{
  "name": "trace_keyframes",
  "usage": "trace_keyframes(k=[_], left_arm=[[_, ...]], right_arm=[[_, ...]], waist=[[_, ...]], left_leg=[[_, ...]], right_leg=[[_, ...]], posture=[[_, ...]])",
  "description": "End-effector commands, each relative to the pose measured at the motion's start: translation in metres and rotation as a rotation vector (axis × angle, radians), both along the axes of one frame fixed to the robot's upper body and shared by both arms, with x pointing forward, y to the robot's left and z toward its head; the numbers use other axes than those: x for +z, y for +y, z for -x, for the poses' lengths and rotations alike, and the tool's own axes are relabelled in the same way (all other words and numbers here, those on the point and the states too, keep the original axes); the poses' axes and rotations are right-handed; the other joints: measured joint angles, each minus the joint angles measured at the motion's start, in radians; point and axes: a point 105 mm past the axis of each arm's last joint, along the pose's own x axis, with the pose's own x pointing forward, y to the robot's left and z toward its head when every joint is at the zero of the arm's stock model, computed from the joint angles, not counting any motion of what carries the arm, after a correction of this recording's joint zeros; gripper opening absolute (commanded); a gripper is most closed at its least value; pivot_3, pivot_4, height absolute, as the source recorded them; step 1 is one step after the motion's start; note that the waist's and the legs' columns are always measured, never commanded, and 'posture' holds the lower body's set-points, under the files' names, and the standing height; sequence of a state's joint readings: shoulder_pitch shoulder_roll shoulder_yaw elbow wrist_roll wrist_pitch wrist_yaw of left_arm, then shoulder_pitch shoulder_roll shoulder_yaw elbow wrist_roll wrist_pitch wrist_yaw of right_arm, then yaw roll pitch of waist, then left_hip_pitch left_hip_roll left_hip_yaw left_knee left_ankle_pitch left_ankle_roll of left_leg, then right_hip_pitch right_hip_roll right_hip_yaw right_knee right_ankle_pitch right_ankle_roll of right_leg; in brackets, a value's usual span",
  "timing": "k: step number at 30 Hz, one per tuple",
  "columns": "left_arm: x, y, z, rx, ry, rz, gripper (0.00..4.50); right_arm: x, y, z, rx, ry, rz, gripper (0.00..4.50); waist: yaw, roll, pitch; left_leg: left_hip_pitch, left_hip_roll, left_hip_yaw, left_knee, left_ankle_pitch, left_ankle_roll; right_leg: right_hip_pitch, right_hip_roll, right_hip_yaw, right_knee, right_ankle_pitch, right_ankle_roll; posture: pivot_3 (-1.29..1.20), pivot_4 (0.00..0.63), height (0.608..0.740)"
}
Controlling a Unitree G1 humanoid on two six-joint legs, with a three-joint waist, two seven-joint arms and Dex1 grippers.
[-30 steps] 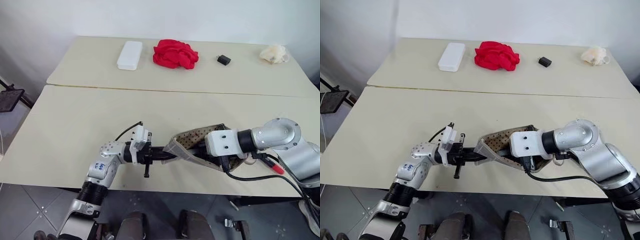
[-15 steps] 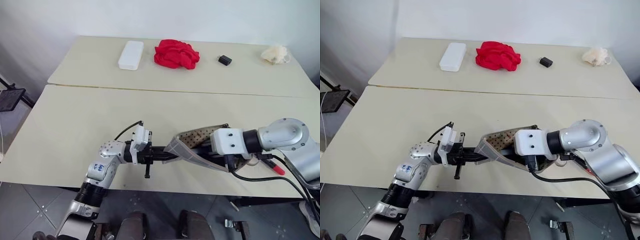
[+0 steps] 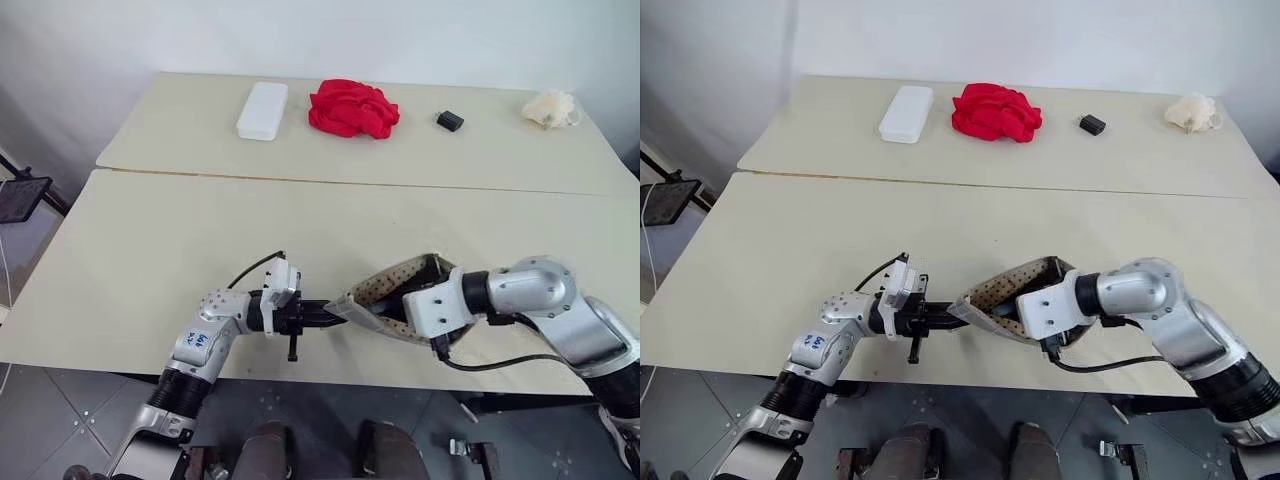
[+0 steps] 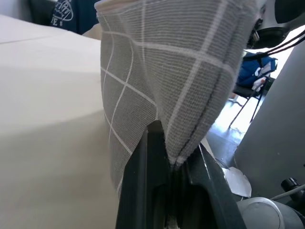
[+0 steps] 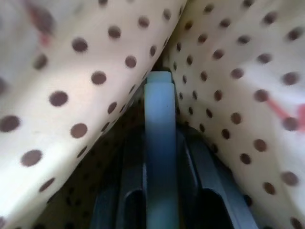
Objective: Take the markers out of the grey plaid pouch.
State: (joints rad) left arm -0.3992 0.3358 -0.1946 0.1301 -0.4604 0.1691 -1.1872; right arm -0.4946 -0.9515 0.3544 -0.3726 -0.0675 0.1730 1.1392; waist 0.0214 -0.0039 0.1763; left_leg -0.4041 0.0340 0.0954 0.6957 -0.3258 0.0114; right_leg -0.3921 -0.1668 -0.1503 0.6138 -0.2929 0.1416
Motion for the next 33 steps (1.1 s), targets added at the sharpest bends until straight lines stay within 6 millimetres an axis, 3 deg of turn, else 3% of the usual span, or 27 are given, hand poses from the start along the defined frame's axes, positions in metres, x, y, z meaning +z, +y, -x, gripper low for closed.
trace_keyframes(k=[1, 7, 11, 20, 26, 30, 33], left_arm=[[0.004, 0.02, -0.006, 0.055, -0.02, 0.0, 0.0], [0.003, 0.018, -0.005, 0.054, -0.015, 0.004, 0.0], [0.003, 0.019, -0.006, 0.055, -0.011, 0.006, 0.0], [0.003, 0.019, -0.006, 0.056, -0.011, 0.01, 0.0], [0.002, 0.021, -0.006, 0.058, -0.02, 0.008, 0.0], [0.001, 0.021, -0.007, 0.049, -0.038, -0.003, 0.0], [0.002, 0.024, -0.009, 0.054, -0.05, -0.006, 0.0]], right_arm=[[0.014, -0.027, -0.013, -0.211, -0.029, 0.18, 0.46], [0.036, -0.004, -0.006, -0.173, -0.087, 0.193, 0.46], [0.053, 0.019, 0.011, -0.096, -0.025, 0.073, 0.46], [0.059, 0.001, -0.011, -0.149, -0.096, -0.07, 0.46], [0.068, -0.002, -0.002, -0.059, 0.054, -0.327, 0.46], [0.095, -0.007, 0.009, -0.053, 0.271, -0.744, 0.46], [0.111, -0.019, 0.025, -0.024, 0.4, -0.905, 0.46]], waist=[[0.0, 0.0, 0.0], [-0.001, 0.0, 0.0], [-0.001, 0.0, 0.0], [0.0, 0.0, 0.0], [0.0, 0.0, 0.0], [0.001, 0.0, 0.0], [0.004, 0.0, 0.0]], left_leg=[[0.0, 0.0, 0.0, 0.0, 0.0, 0.0], [0.0, 0.0, 0.0, 0.0, 0.0, 0.0], [-0.001, 0.0, 0.0, 0.0, 0.0, 0.0], [-0.001, 0.0, 0.0, 0.0, 0.0, 0.0], [0.0, 0.0, 0.0, 0.0, 0.0, 0.0], [0.0, 0.0, 0.0, 0.0, 0.0, 0.0], [0.0, 0.0, -0.001, 0.0, 0.0, 0.0]], right_leg=[[0.0, 0.0, 0.0, 0.0, 0.0, 0.0], [0.0, 0.0, 0.0, 0.0, 0.0, 0.0], [-0.001, 0.0, 0.0, 0.0, 0.0, 0.0], [0.0, 0.0, 0.0, 0.0, 0.0, 0.0], [0.0, 0.0, 0.0, 0.0, 0.0, 0.0], [0.0, 0.0, 0.0, 0.0, 0.0, 0.0], [0.0, 0.0, 0.0, 0.0, 0.0, 0.0]], posture=[[0.0, 0.15, 0.74], [0.0, 0.15, 0.74], [0.0, 0.15, 0.74], [0.0, 0.15, 0.74], [0.0, 0.15, 0.74], [0.0, 0.15, 0.74], [0.0, 0.15, 0.74]])
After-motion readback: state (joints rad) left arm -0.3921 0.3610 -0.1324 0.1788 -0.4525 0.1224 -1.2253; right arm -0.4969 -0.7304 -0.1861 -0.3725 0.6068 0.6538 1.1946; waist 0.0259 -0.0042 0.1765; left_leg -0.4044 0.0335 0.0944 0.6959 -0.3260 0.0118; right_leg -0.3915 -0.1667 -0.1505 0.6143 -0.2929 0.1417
